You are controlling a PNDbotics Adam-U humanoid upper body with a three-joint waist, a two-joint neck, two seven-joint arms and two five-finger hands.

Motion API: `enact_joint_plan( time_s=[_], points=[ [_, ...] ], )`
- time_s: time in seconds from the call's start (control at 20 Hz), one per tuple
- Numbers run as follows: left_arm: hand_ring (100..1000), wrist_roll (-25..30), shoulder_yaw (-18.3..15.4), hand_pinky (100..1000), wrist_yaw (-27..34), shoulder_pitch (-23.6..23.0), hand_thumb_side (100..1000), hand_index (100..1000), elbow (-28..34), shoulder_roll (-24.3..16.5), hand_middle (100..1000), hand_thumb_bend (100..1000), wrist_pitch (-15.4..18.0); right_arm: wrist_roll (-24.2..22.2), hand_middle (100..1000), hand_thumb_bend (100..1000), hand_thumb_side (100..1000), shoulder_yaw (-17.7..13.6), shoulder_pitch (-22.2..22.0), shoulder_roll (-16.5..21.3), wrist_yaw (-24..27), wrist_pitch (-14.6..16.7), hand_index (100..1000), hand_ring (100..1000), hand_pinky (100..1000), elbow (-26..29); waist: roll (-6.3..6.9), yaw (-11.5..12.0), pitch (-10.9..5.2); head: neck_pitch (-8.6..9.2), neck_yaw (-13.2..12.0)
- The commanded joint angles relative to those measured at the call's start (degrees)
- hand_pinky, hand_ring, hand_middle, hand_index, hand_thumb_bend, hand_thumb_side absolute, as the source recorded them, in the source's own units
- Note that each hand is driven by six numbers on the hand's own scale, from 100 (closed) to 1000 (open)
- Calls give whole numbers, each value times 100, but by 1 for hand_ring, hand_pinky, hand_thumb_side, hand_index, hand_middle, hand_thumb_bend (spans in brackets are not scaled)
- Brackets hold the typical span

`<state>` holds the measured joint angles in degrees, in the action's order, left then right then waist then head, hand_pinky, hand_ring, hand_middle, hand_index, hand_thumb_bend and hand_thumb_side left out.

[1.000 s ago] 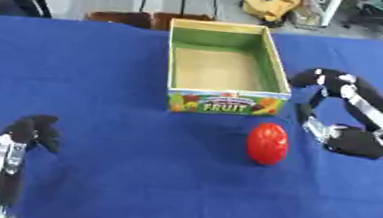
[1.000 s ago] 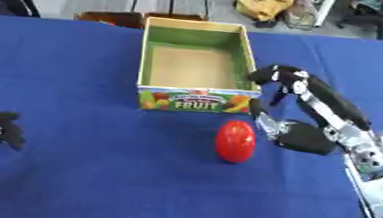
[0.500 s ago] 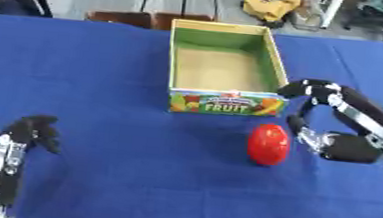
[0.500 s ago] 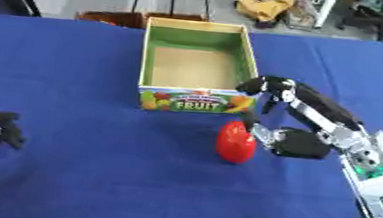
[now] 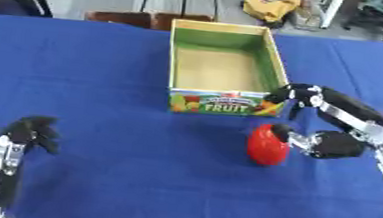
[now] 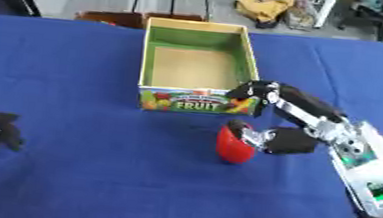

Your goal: Pick up objects on the table and place them in the box.

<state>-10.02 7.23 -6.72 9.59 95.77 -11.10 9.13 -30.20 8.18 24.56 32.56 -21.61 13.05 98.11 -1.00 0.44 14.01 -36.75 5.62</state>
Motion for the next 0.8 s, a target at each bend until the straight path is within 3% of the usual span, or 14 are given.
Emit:
enact_joint_plan(
  time_s=[0.05, 0.8],
  points=[
    [383, 14, 14, 560, 20, 24, 982, 684, 88, -37, 464, 624, 6, -41, 823, 260, 775, 35, 127, 193, -68, 28, 887, 832, 585, -115, 12, 10, -115, -41, 15],
    [383, 30, 26, 559, 24, 23, 982, 685, 100, -39, 464, 624, -5, -198, 829, 283, 834, 329, 236, 180, -607, 235, 892, 837, 603, -556, 55, 23, -117, -43, 48]
  ],
)
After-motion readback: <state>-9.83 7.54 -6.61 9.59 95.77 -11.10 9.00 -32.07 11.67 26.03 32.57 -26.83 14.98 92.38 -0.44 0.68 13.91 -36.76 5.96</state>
